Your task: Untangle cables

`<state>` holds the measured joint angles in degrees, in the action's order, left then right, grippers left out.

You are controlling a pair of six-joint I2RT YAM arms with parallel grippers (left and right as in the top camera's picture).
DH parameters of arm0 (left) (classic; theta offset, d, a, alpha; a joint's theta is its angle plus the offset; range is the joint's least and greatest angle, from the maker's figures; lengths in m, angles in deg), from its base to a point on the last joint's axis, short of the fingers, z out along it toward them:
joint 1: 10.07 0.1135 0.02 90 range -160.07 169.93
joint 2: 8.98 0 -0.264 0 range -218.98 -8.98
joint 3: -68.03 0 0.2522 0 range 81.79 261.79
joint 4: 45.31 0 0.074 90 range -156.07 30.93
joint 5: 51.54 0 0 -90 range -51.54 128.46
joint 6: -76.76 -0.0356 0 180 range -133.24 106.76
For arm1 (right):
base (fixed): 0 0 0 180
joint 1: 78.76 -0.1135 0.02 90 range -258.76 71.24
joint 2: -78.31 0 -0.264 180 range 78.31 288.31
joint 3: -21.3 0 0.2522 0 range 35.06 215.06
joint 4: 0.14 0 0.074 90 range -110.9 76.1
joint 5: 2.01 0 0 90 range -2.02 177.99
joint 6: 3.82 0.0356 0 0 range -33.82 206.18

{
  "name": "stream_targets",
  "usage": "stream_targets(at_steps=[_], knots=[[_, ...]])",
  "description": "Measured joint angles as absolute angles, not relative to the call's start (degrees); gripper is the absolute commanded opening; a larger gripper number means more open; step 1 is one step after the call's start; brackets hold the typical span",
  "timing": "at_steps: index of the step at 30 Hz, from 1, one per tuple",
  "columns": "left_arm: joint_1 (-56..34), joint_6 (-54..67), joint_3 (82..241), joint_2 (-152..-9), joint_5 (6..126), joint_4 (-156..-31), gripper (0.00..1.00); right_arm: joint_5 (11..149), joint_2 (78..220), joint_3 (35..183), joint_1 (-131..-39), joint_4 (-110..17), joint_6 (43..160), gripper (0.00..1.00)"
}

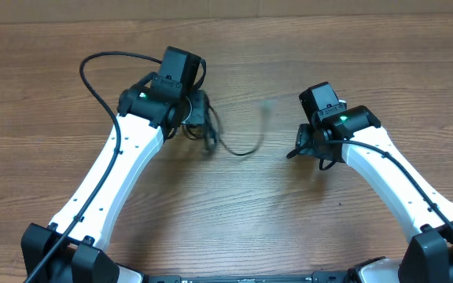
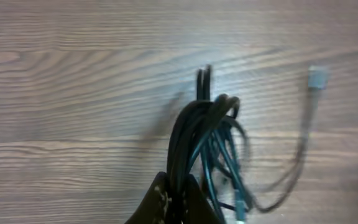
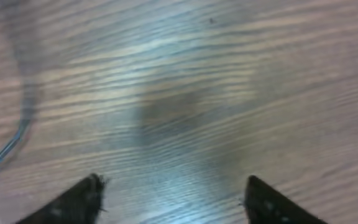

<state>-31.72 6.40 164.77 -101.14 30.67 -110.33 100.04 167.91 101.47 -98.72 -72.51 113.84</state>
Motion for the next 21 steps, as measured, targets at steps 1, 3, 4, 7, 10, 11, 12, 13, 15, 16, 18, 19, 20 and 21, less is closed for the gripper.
stream_targets(at_steps=[1,3,4,7,10,11,12,13,15,16,18,19,20,21], knots=[[-31.74,6.40,164.77,-101.14,30.72,-110.14,0.04,99.97,167.91,101.47,-98.79,-72.44,113.64,0.81],[-31.74,6.25,164.77,-101.12,32.14,-109.81,0.04,99.30,167.91,101.47,-98.83,-71.96,113.31,0.90],[-31.72,5.75,164.77,-101.14,33.65,-109.35,0.04,98.20,167.94,101.47,-98.83,-71.40,112.79,0.93],[-31.74,2.21,164.77,-101.14,40.75,-107.73,0.04,93.50,167.94,101.47,-98.83,-67.90,109.18,0.96],[-31.82,-0.96,164.77,-101.14,46.48,-107.30,0.04,87.45,167.94,101.47,-98.83,-63.96,105.51,0.98],[-31.82,-1.82,164.77,-101.14,47.74,-107.36,0.04,84.91,167.94,101.47,-98.90,-62.52,104.33,0.97],[-31.82,-3.02,164.77,-101.12,49.25,-107.41,0.04,83.06,167.94,101.47,-99.01,-61.28,103.28,0.97],[-31.82,-4.55,164.77,-101.14,50.89,-107.49,0.04,80.39,167.94,101.47,-99.01,-59.37,102.25,0.97],[-31.82,-6.84,164.77,-101.14,53.60,-107.54,0.04,76.59,167.94,101.47,-99.01,-56.14,100.90,0.94],[-31.82,-8.18,164.77,-101.12,55.22,-107.65,0.04,74.64,167.94,101.47,-99.01,-54.32,100.44,0.93],[-31.82,-10.62,164.77,-101.12,57.82,-108.30,0.04,72.00,167.94,101.47,-99.05,-51.31,99.65,0.89],[-31.82,-11.96,164.77,-101.12,58.89,-108.85,0.04,70.79,167.94,101.47,-99.05,-50.06,99.41,0.87],[-31.82,-13.16,164.77,-101.12,59.87,-109.40,0.04,69.81,167.94,101.47,-99.05,-48.55,99.24,0.84],[-31.82,-14.41,164.77,-101.12,60.73,-109.96,0.04,69.02,167.94,101.47,-99.03,-47.40,99.04,0.82]])
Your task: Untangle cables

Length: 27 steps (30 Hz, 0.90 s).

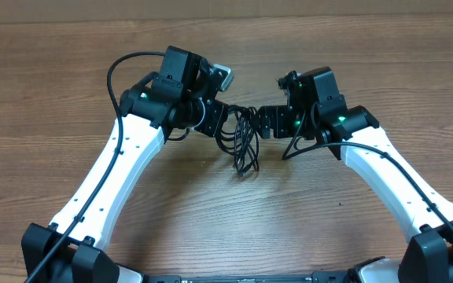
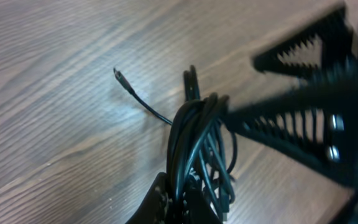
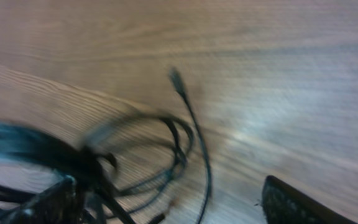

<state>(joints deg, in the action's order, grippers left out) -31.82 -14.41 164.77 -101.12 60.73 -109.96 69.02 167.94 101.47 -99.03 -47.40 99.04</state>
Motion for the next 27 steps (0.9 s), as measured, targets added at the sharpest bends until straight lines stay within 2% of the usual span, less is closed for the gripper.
stream_targets(at_steps=[2,5,12,14,17,19,20,24,25,27], knots=[[-31.82,-16.64,164.77,-101.12,62.02,-110.75,0.04,67.71,167.94,101.47,-99.05,-45.93,98.71,0.75],[-31.80,-18.91,164.77,-101.14,63.15,-111.01,0.04,65.51,167.94,101.47,-99.05,-44.38,98.38,0.69],[-31.69,-21.38,164.77,-101.12,66.41,-110.97,0.04,57.94,167.94,101.47,-99.05,-42.39,98.12,0.65],[-31.69,-21.82,164.77,-101.14,67.35,-110.99,0.04,55.56,167.94,101.47,-99.05,-42.46,98.14,0.61],[-31.54,-22.41,164.77,-101.12,68.53,-111.01,0.04,52.85,167.94,101.47,-99.05,-42.61,97.99,0.40],[-30.95,-22.49,164.77,-101.12,69.47,-111.38,0.04,52.37,167.94,101.43,-99.03,-42.70,97.73,0.13],[-30.45,-22.49,164.77,-101.12,70.02,-111.56,0.04,52.39,167.96,101.39,-98.94,-42.76,97.86,0.04],[-27.30,-22.47,164.77,-101.12,72.07,-111.10,0.04,51.28,167.96,101.30,-99.18,-42.92,97.53,0.04],[-26.78,-22.49,164.77,-101.12,72.59,-111.19,0.08,51.01,167.96,101.30,-99.34,-42.83,97.57,0.04],[-25.97,-22.54,164.77,-101.12,73.49,-111.36,0.39,50.56,167.96,101.30,-99.47,-43.05,97.53,0.04]])
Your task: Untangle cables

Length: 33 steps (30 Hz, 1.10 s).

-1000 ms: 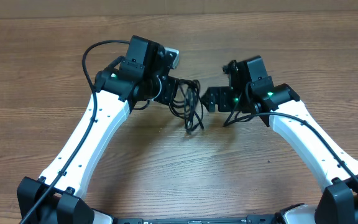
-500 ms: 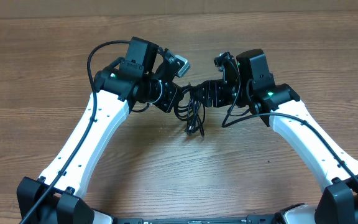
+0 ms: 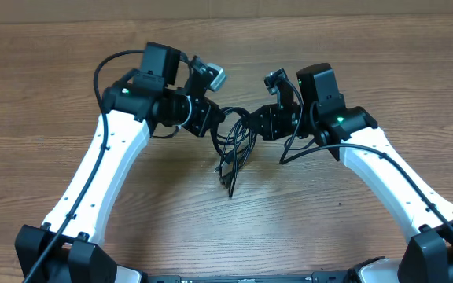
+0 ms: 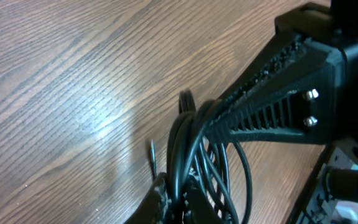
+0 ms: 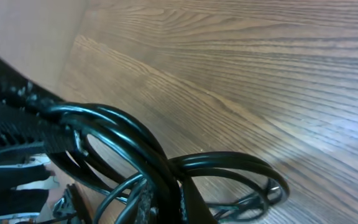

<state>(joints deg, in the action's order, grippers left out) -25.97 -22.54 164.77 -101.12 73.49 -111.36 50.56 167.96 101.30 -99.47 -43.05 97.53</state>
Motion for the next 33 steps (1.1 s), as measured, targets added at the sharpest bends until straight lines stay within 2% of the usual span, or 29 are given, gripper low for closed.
stream_targets(at_steps=[1,2,3,8,13,16,19,33], knots=[[-25.66,-22.71,164.77,-101.12,73.69,-111.34,0.71,50.58,167.96,101.30,-99.47,-43.48,97.73,0.04],[-25.49,-22.62,164.77,-101.12,73.84,-111.38,0.92,50.66,167.96,101.30,-99.47,-43.90,97.71,0.04],[-25.31,-22.69,164.77,-101.12,73.86,-111.41,1.00,51.36,167.96,101.32,-99.45,-45.25,97.97,0.04],[-25.00,-21.27,164.77,-101.12,72.75,-111.67,1.00,62.12,167.96,101.28,-99.40,-56.29,103.87,0.04],[-25.07,-16.15,163.37,-101.12,70.34,-111.62,1.00,65.29,167.96,101.26,-99.40,-56.93,106.93,0.04],[-25.07,-13.20,159.79,-101.17,69.29,-111.19,0.79,64.24,167.96,101.26,-99.40,-55.13,107.87,0.04],[-25.07,-11.06,156.49,-101.56,68.70,-109.48,0.52,63.45,167.96,101.26,-99.40,-54.02,109.20,0.04],[-25.07,-7.76,152.95,-103.85,68.35,-100.26,0.51,54.64,167.96,101.26,-99.40,-48.20,114.29,0.04]])
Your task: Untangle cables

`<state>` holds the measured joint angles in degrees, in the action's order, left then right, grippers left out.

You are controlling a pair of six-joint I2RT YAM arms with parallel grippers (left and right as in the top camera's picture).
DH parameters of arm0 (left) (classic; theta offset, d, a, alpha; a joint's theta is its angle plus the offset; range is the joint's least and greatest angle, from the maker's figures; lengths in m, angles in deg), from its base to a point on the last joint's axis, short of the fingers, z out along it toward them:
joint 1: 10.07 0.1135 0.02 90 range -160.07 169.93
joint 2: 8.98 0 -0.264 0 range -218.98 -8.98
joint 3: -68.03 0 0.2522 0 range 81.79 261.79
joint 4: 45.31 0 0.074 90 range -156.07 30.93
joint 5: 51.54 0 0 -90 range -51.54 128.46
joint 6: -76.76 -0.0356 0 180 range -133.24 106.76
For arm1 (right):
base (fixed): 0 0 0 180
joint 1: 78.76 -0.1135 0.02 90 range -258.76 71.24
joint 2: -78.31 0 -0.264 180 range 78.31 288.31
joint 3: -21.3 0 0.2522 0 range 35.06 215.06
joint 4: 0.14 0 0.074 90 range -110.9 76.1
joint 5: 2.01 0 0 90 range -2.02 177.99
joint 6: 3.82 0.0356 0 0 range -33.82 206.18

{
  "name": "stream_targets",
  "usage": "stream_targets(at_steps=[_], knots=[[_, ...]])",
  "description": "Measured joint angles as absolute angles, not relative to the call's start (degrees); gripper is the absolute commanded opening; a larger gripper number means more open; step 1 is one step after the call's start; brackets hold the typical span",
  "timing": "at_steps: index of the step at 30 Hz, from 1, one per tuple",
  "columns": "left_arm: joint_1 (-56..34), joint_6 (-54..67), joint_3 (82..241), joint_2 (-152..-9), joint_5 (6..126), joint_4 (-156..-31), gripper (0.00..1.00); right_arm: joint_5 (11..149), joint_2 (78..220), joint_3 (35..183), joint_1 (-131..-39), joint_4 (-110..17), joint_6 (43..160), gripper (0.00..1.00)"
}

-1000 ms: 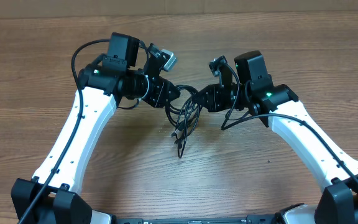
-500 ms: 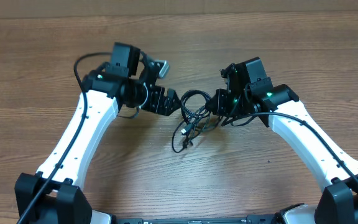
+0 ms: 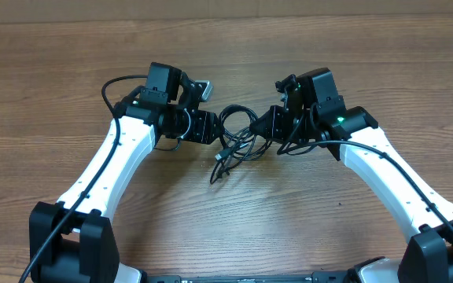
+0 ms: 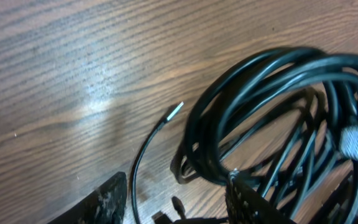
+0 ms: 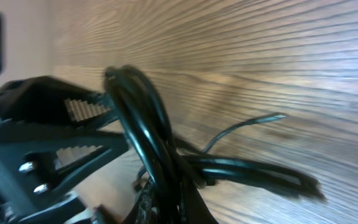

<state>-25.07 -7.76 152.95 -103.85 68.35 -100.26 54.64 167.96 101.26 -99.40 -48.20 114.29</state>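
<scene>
A bundle of black cables (image 3: 238, 135) hangs in loops between the two arms above the table's middle. One loose end with a plug (image 3: 217, 171) trails toward the front. My right gripper (image 3: 272, 126) is shut on the bundle (image 5: 143, 134), with the strands running up out of its fingers (image 5: 166, 202). My left gripper (image 3: 211, 127) is open, and its fingers (image 4: 107, 199) stand wide apart on either side of the loops (image 4: 253, 106). A thin cable end (image 4: 174, 111) lies on the wood under it.
The wooden table (image 3: 226, 220) carries nothing besides the cables. The left arm's own black lead (image 3: 120, 86) loops behind it. The open left fingers (image 5: 73, 124) fill the left of the right wrist view, close to the bundle.
My left gripper was shut on the bundle and is now open, with the loops loose between its fingers. My right gripper still grips the bundle, which now hangs lower and spreads wider.
My left gripper held the bundle at the left while the right one stood open and empty at the right. Then the two met at the middle, the right fingers open round the bundle. Then both were shut on it. Now only the right holds it.
</scene>
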Motion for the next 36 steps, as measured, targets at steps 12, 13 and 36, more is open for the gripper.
stream_targets(at_steps=[12,13,36], knots=[[-25.07,-7.87,152.95,-104.05,68.14,-100.00,0.41,45.11,167.96,101.26,-99.38,-41.58,121.20,0.04],[-25.07,-7.94,152.95,-104.05,67.94,-100.48,0.42,44.78,167.96,101.26,-99.36,-41.10,121.38,0.04],[-22.78,7.43,152.75,-104.38,54.63,-104.28,0.29,67.47,167.96,101.23,-98.72,-63.26,125.38,0.04]])
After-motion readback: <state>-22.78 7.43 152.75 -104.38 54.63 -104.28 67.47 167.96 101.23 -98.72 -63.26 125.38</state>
